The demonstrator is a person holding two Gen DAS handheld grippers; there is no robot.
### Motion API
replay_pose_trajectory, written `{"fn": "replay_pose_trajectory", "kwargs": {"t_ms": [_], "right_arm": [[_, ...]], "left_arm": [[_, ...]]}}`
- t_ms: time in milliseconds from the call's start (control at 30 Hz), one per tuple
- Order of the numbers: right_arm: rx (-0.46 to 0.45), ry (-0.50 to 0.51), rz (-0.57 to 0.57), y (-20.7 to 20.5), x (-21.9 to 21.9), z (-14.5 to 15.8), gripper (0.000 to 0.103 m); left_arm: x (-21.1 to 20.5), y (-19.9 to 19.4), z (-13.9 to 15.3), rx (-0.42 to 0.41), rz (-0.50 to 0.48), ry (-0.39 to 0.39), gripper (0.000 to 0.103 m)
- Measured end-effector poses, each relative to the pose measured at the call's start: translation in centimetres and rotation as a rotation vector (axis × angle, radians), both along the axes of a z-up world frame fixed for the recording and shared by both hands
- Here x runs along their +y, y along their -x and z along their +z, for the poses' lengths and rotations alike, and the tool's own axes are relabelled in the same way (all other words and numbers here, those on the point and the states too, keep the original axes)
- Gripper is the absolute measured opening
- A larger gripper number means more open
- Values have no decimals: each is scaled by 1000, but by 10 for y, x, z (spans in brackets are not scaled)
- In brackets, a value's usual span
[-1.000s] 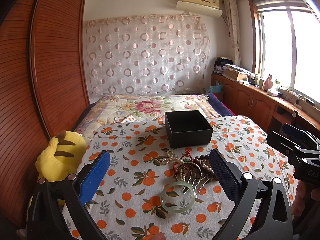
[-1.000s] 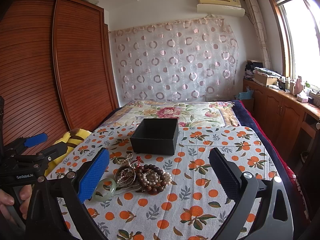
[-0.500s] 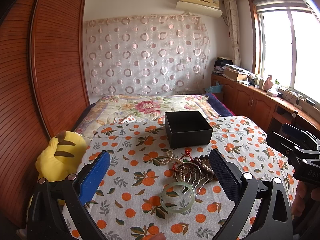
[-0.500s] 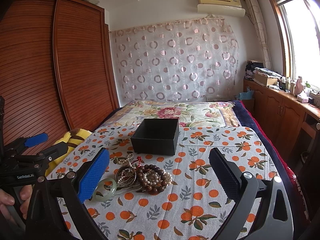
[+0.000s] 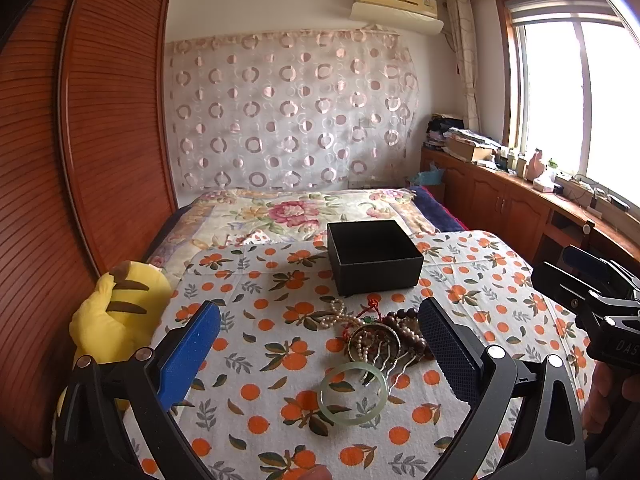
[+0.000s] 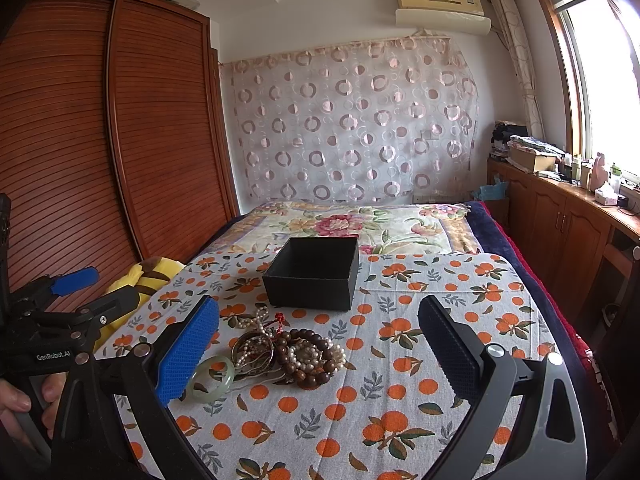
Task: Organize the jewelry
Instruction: 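Move the left gripper toward the jade bangle while the right gripper approaches the silver bangle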
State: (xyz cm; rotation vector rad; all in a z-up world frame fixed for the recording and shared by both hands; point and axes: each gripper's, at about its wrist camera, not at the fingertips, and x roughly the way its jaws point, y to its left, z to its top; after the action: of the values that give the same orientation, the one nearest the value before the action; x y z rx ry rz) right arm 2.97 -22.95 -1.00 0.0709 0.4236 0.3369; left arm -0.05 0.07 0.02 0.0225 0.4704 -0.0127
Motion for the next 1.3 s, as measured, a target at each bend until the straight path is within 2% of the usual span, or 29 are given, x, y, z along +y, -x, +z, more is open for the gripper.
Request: {"fn": "replay_pose_trajectory", "kwargs": {"t_ms": [367, 467, 500, 1133, 1300], "right_arm": [[5, 1, 1, -1, 1, 1, 101], [17, 4, 5, -8, 4, -2, 101], [23, 5, 7, -2, 4, -5, 101], [139, 38, 63, -26, 8, -65, 101], [168, 59, 80, -30, 10, -76, 92]], "left_arm": [[0, -1, -2, 9, -2, 2, 96], [-8, 1, -8, 24, -9, 4, 96], [-8, -10, -18, 29, -12, 6, 96], [1, -49, -91, 279, -139, 79, 96], [4, -53, -104, 341, -182, 102, 93]]}}
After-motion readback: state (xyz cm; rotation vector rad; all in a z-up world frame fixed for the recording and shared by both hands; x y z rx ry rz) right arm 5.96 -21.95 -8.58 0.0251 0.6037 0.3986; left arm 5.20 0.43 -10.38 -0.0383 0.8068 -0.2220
